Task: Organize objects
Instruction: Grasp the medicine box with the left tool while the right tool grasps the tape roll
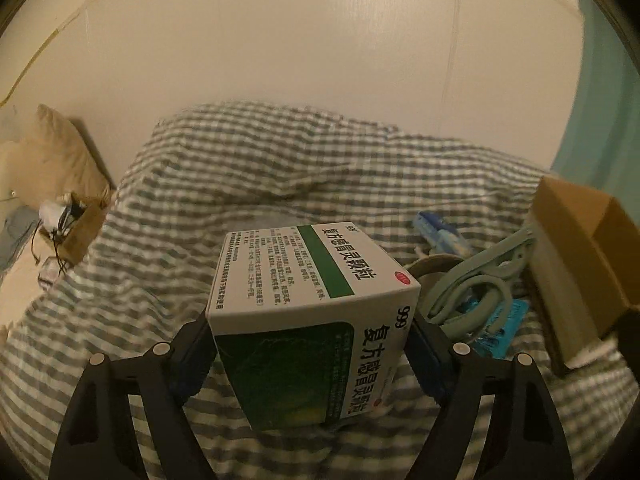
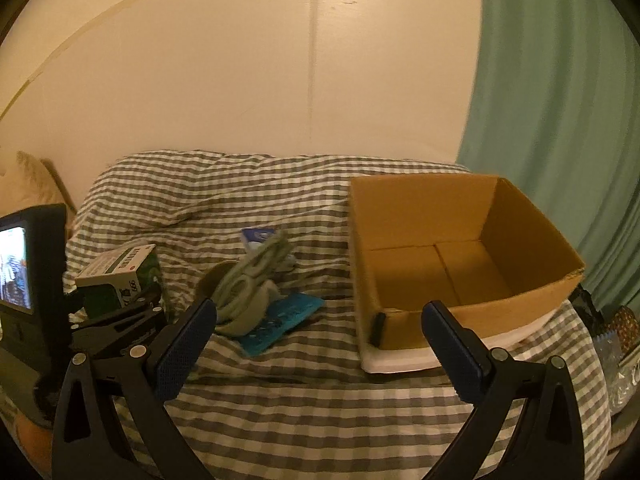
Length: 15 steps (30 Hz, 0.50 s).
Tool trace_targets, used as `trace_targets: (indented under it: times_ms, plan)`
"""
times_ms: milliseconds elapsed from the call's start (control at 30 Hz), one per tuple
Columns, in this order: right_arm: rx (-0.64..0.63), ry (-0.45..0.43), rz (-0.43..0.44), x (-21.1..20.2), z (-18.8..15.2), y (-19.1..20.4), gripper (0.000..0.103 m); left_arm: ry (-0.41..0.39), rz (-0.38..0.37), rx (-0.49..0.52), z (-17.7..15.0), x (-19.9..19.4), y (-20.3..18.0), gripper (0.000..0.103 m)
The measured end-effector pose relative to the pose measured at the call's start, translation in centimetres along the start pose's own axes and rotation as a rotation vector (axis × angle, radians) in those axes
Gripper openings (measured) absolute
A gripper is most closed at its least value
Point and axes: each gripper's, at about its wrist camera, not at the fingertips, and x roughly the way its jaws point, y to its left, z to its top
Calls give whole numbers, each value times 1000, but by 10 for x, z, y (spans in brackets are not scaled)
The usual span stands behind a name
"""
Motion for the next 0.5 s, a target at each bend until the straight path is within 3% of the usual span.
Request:
trace_targets:
  times_ms: [133,300,433,500]
  plan:
    - [-69,-24,35,0,9,28,103,-30,-33,43,20,-22,23,84]
    - [-102,39,68,29,20,59,103,-72,-80,67,32,-38,52,84]
    - [-99,149,89,77,21,70,85,-68,-117,72,31,-32,64,84]
    - [-105,191,65,97,20,71,84,-65,-129,71,30,-26,67,84]
